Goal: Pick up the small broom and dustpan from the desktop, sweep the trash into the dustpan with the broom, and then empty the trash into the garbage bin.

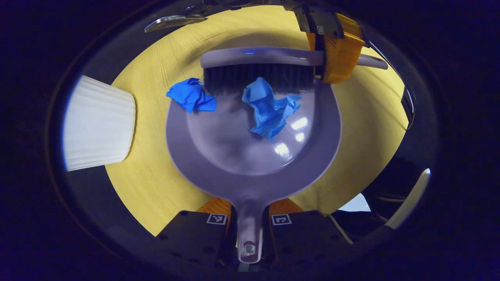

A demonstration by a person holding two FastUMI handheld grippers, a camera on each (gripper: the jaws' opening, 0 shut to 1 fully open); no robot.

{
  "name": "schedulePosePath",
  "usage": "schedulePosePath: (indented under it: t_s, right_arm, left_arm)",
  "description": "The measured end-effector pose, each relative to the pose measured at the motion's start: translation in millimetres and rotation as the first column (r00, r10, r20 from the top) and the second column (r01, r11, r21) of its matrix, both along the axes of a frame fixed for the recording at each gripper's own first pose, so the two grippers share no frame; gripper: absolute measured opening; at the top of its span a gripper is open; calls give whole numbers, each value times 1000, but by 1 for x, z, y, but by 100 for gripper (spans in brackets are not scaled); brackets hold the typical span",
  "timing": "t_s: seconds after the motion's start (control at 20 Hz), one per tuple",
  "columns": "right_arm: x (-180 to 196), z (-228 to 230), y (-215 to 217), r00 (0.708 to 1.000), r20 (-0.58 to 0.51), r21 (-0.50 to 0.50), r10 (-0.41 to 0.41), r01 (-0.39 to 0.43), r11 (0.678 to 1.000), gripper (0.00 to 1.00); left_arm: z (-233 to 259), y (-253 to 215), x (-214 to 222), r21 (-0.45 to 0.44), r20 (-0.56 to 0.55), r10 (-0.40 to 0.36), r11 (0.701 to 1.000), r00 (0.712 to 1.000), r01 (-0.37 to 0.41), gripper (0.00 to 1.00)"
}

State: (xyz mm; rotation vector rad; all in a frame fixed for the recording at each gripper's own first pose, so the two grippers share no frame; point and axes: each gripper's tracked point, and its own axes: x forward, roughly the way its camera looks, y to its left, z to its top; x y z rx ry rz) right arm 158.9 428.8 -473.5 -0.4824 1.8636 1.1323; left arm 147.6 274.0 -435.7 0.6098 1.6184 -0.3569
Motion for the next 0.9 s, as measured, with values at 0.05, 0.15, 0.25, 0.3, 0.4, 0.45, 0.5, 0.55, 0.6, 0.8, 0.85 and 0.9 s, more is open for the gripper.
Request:
schedulePosePath:
  t_s: [0.05,0.15,0.25,0.3,0.4,0.45,0.5,0.55,0.6,0.8,0.85,0.9]
  right_arm:
    - [-6,1,0,1000,1,7,-10,10,1000,18]
    - [0,9,4,998,28,33,-49,48,998,18]
    - [8,19,-5,993,88,70,-73,67,995,18]
    - [12,22,-10,987,128,91,-100,89,992,18]
    - [24,33,-17,965,205,161,-166,134,978,19]
    - [30,41,-22,946,248,202,-209,161,966,18]
    - [31,46,-26,922,291,245,-257,188,951,19]
    - [29,48,-31,897,329,284,-295,204,937,18]
    - [27,48,-32,868,368,324,-334,217,921,18]
    - [23,62,-36,680,493,504,-543,286,815,19]
    - [28,63,-34,610,501,570,-614,301,765,19]
    - [30,63,-33,540,502,632,-676,305,713,19]
  left_arm:
    - [1,1,1,-9,15,-4,1000,1000,4,25]
    - [1,2,4,-27,66,-18,999,998,20,25]
    - [-2,3,5,-40,142,-28,999,990,34,25]
    - [-3,1,6,-49,176,-17,998,984,26,25]
    - [1,-4,6,-78,237,33,997,971,-15,25]
    - [7,-5,6,-93,271,58,995,961,-33,27]
    - [13,-9,7,-109,310,83,993,947,-51,25]
    - [24,-14,8,-125,345,104,990,933,-64,27]
    - [36,-20,9,-141,380,121,987,917,-72,27]
    - [77,-29,33,-215,515,179,974,838,-75,27]
    - [89,-31,36,-233,544,195,969,816,-75,25]
    - [103,-35,41,-258,567,216,963,795,-78,27]
